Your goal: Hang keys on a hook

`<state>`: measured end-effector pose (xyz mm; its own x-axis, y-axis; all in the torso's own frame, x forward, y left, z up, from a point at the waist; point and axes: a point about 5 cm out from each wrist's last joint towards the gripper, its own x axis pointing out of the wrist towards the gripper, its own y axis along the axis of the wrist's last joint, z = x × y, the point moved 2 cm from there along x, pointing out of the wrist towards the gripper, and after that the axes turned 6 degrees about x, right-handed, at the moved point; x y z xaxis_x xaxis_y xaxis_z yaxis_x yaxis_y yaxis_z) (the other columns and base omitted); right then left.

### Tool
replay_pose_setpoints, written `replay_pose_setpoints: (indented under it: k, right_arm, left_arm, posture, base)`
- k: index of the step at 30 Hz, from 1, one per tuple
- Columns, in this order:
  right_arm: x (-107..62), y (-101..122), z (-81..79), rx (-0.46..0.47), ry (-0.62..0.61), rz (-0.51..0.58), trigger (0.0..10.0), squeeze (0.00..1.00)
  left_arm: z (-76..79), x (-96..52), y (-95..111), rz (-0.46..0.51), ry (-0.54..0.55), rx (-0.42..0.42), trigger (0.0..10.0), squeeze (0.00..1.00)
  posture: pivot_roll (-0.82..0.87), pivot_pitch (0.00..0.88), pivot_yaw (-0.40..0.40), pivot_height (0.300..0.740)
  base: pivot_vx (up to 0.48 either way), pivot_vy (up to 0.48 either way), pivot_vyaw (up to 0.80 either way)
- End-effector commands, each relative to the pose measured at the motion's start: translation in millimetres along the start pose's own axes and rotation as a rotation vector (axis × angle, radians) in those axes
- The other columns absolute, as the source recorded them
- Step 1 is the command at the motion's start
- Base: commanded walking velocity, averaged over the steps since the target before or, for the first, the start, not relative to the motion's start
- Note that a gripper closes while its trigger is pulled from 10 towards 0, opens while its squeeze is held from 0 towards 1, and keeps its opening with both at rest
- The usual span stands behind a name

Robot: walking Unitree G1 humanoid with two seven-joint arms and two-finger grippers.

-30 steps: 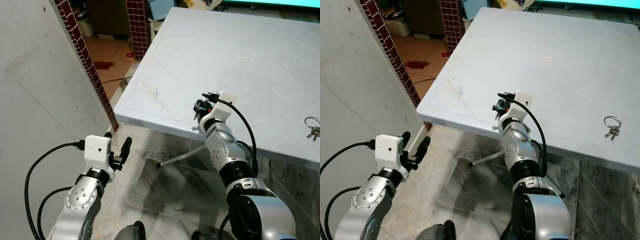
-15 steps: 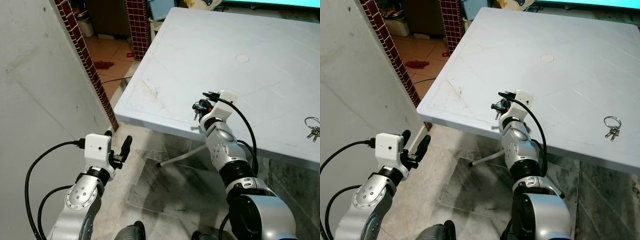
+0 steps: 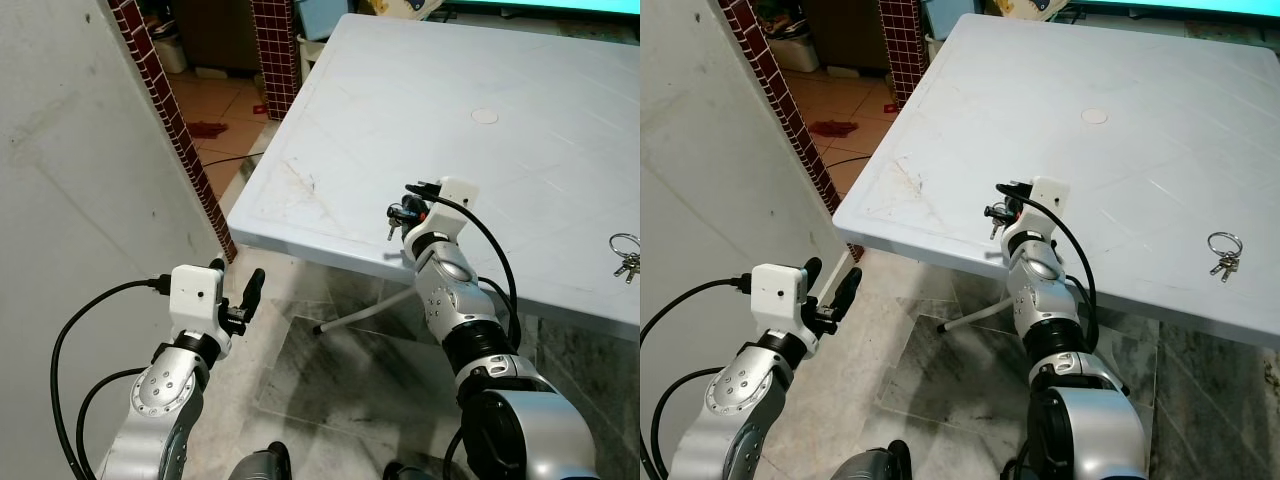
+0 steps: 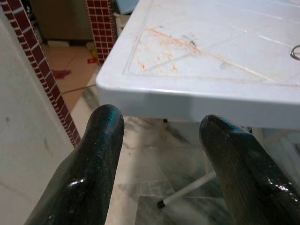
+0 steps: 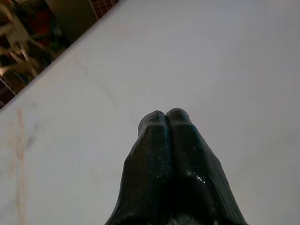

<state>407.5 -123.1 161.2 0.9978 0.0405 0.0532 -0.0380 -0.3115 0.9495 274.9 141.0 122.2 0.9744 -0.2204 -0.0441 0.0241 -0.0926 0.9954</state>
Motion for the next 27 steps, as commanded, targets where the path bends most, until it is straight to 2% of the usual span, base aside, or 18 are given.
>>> replay_pose_setpoints:
  k: [1, 2, 9, 11, 13, 14, 18, 19, 22, 27]
  right_arm:
    - [-0.7, 8.5, -5.4, -0.041, 0.024, 0.052, 8.5, 0.00]
    - [-2.1, 14.7, -10.1, -0.079, 0.053, 0.090, 10.0, 0.00]
    - [-10.1, 20.1, -13.4, -0.178, 0.107, 0.137, 10.0, 0.00]
    - [-11.1, 19.6, -13.4, -0.180, 0.110, 0.135, 10.0, 0.00]
    - [-12.7, 16.5, -8.5, -0.153, 0.086, 0.113, 10.0, 0.00]
    - [-16.8, 11.8, 2.0, -0.115, 0.037, 0.080, 10.0, 0.00]
    - [-22.5, 10.3, 11.2, -0.084, 0.000, 0.072, 10.0, 0.00]
    - [-24.7, 11.4, 15.2, -0.100, -0.024, 0.083, 10.0, 1.00]
    - [-31.3, 7.2, 20.1, -0.116, -0.041, 0.063, 10.0, 1.00]
    - [-36.1, -4.1, 19.5, -0.112, -0.018, 0.006, 10.0, 1.00]
  left_arm:
    - [-1.9, -0.8, -3.8, -0.012, 0.014, 0.011, 10.0, 0.00]
    - [-1.4, 0.1, -4.0, -0.009, 0.016, 0.010, 10.0, 0.00]
    - [1.9, 4.4, -4.0, 0.002, 0.019, 0.000, 10.0, 0.00]
    - [2.1, 4.6, -4.2, 0.002, 0.019, 0.001, 10.0, 0.00]
    - [2.9, 5.4, -4.4, 0.003, 0.019, -0.001, 10.0, 0.00]
    - [4.5, 6.7, -4.8, 0.006, 0.019, -0.006, 10.0, 0.00]
    - [6.0, 7.4, -5.6, 0.007, 0.022, -0.011, 10.0, 0.00]
    - [6.1, 7.3, -6.0, 0.007, 0.022, -0.012, 10.0, 0.00]
    - [6.0, 7.5, -6.3, 0.009, 0.023, -0.012, 10.0, 0.00]
    - [4.5, 8.2, -6.0, 0.011, 0.022, -0.008, 10.0, 0.00]
  posture:
    - [0.15, 0.157, 0.063, 0.740]
    - [0.15, 0.155, 0.060, 0.740]
    - [0.12, 0.149, 0.048, 0.740]
    - [0.12, 0.149, 0.048, 0.740]
    - [0.11, 0.147, 0.042, 0.740]
    - [0.11, 0.144, 0.037, 0.740]
    - [0.11, 0.143, 0.035, 0.740]
    - [0.11, 0.141, 0.035, 0.740]
    - [0.11, 0.141, 0.036, 0.740]
    - [0.11, 0.141, 0.044, 0.740]
  base:
    - [0.000, 0.000, 0.00]
    - [0.000, 0.000, 0.00]
    - [0.000, 0.000, 0.00]
    - [0.000, 0.000, 0.00]
    - [0.000, 0.000, 0.00]
    - [0.000, 0.000, 0.00]
    - [0.000, 0.000, 0.00]
    - [0.000, 0.000, 0.00]
    - [0.000, 0.000, 0.00]
    - [0.000, 0.000, 0.00]
